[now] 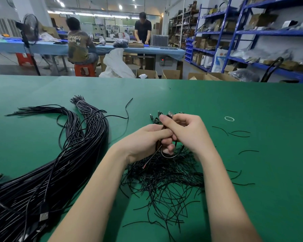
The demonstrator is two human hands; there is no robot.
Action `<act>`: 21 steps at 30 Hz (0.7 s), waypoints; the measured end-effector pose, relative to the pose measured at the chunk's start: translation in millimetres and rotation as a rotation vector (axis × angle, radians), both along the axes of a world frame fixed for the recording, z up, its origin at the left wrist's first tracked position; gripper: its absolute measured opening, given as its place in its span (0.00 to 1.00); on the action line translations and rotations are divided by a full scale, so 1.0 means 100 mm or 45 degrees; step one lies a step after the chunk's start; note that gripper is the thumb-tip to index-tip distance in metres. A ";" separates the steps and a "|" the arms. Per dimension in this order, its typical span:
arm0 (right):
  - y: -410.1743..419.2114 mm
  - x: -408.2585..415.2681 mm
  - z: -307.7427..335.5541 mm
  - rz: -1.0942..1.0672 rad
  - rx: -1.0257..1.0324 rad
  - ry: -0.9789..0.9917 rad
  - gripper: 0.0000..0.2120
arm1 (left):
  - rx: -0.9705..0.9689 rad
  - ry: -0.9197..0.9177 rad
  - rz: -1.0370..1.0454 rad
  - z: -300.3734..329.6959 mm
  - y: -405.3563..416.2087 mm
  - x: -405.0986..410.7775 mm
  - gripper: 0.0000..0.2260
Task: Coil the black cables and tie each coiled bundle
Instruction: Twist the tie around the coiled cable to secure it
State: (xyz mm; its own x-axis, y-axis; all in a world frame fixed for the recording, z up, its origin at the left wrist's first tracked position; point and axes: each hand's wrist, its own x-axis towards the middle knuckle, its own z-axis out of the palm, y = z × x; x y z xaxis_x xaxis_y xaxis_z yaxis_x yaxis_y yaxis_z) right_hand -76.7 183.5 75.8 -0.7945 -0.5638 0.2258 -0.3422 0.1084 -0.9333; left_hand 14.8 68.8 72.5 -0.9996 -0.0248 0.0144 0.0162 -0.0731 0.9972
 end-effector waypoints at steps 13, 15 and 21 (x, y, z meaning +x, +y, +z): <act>0.07 -0.16 -0.08 0.102 -0.144 0.118 0.03 | -0.012 0.027 0.401 -0.06 -0.04 -0.11 0.12; 0.05 -0.15 -0.10 0.028 -0.172 0.190 0.04 | -0.078 0.018 0.432 -0.06 -0.04 -0.11 0.13; -0.06 -0.10 -0.20 -0.195 -0.207 0.488 0.05 | 0.322 -0.044 0.261 0.02 0.04 -0.03 0.14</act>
